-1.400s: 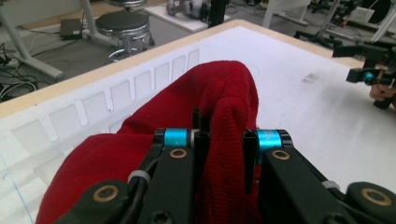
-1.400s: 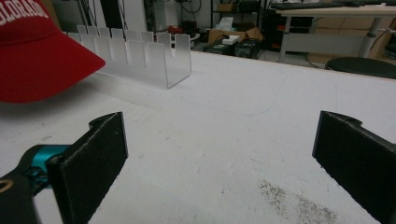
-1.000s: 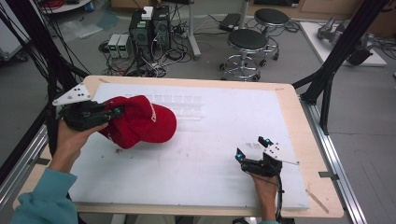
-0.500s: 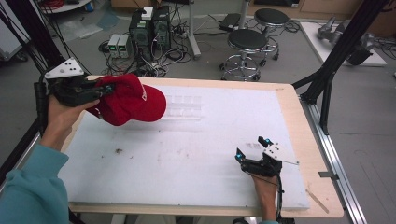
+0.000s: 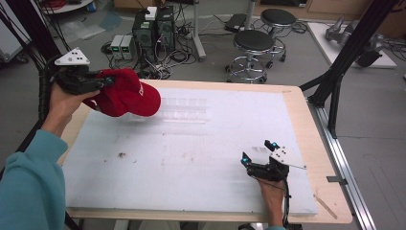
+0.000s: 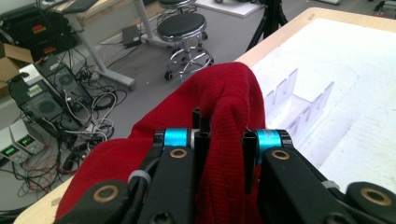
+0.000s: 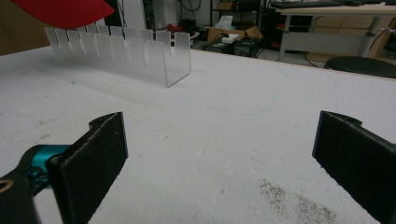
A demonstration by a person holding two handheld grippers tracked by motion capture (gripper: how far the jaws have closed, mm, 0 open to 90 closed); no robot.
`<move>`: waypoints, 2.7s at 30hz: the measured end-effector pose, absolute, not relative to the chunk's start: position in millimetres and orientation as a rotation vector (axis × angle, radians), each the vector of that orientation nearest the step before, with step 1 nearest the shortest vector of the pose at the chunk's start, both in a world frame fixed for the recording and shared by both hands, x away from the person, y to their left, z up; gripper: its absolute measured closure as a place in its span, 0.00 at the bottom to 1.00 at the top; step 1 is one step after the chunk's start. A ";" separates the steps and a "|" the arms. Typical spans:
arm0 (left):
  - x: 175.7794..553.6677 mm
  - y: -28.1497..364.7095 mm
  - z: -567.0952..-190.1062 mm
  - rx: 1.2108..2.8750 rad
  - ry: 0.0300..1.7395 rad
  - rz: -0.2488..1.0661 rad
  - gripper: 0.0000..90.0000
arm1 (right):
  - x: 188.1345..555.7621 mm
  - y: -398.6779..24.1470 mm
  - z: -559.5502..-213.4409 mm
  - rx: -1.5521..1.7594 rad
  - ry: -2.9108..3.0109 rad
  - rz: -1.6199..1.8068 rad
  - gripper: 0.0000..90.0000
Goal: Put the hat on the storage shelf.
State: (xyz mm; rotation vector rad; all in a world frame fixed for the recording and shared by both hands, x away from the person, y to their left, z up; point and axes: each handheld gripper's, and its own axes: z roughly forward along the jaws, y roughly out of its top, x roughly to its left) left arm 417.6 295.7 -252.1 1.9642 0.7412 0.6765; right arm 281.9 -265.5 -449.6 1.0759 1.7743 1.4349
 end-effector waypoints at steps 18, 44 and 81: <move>428.6 298.7 -248.2 2.044 0.741 0.717 0.92 | 282.9 -264.0 -449.4 1.073 1.787 1.409 0.02; 448.4 277.0 -260.0 1.959 0.781 0.679 0.92 | 282.9 -263.9 -449.4 1.073 1.793 1.413 0.02; 469.7 221.0 -291.5 1.863 0.812 0.463 0.91 | 282.4 -264.2 -449.4 1.067 1.791 1.417 0.02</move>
